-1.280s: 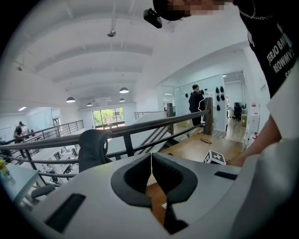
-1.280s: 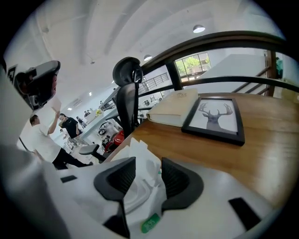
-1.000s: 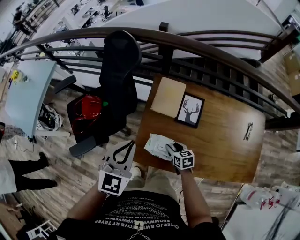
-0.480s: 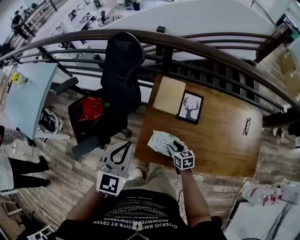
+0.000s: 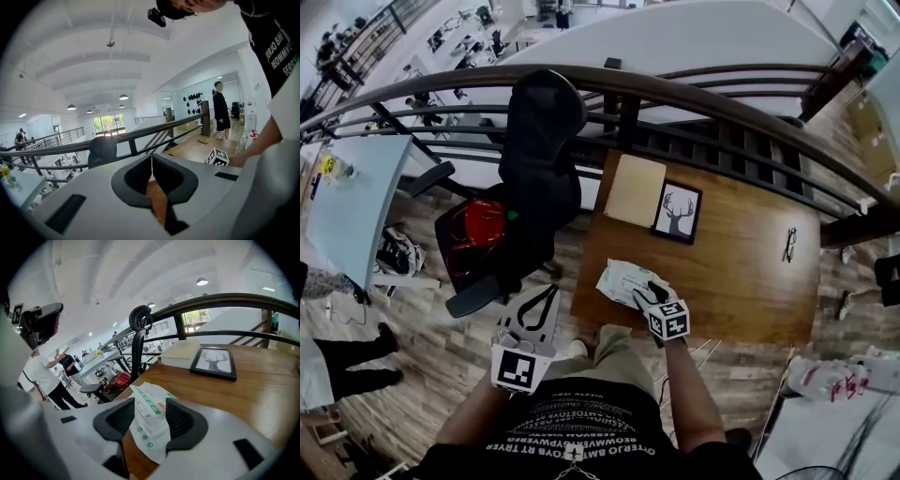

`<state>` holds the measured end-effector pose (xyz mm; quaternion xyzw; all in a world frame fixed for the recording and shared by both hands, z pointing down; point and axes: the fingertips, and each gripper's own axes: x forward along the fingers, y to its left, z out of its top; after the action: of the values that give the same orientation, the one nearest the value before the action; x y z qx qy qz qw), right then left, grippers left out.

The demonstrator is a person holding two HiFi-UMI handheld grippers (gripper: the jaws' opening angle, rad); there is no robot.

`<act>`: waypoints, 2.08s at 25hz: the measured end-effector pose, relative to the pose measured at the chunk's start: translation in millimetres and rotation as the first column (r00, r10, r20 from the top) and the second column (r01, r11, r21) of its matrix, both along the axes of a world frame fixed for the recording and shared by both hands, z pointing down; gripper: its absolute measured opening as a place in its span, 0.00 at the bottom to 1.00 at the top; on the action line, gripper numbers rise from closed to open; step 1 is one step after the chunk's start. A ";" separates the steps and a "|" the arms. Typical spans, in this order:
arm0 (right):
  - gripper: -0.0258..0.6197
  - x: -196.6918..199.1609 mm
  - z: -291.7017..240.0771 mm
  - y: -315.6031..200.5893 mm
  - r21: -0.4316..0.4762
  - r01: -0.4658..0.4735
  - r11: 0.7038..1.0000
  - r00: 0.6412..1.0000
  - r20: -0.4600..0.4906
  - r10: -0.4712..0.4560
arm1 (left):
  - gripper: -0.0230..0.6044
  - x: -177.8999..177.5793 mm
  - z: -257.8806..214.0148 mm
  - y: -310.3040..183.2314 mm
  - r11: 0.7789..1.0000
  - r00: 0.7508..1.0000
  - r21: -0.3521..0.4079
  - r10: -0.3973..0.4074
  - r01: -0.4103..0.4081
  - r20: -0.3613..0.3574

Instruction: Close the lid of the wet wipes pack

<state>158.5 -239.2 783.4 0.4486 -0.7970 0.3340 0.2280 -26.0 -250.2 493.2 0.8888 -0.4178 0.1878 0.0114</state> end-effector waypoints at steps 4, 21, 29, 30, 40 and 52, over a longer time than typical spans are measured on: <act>0.34 -10.5 -4.0 6.4 0.003 0.023 1.000 0.999 0.035 -0.023 | 0.08 -4.6 -1.3 3.1 1.000 1.000 -0.002 -0.009 0.009 -0.008; 0.15 -23.5 19.5 7.6 -0.025 0.010 1.000 1.000 0.021 -0.010 | 0.08 -10.2 5.8 17.6 1.000 1.000 -0.020 0.004 -0.003 0.029; 0.09 -25.3 38.5 10.2 -0.032 0.024 0.999 0.994 -0.109 -0.027 | 0.08 -4.9 -2.7 25.6 1.000 1.000 0.004 0.018 -0.018 0.007; 0.08 -24.7 40.1 9.9 -0.027 0.023 0.999 0.992 -0.127 -0.026 | 0.08 -5.5 -3.1 27.1 1.000 1.000 0.002 0.020 -0.020 0.010; 0.06 -28.9 19.7 19.2 0.076 0.048 0.996 0.972 -0.232 -0.029 | 0.08 8.8 -23.4 37.9 0.996 0.997 0.039 0.075 -0.074 -0.017; 0.06 -1.1 -134.6 67.4 0.344 -0.152 0.927 0.976 -0.099 0.196 | 0.08 -4.7 -54.3 47.8 0.989 0.994 0.128 0.087 -0.078 -0.068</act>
<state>157.4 -171.8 648.8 0.5708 -0.7823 0.1826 0.1701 -30.7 -202.3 438.9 0.9106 -0.3910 0.1288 -0.0365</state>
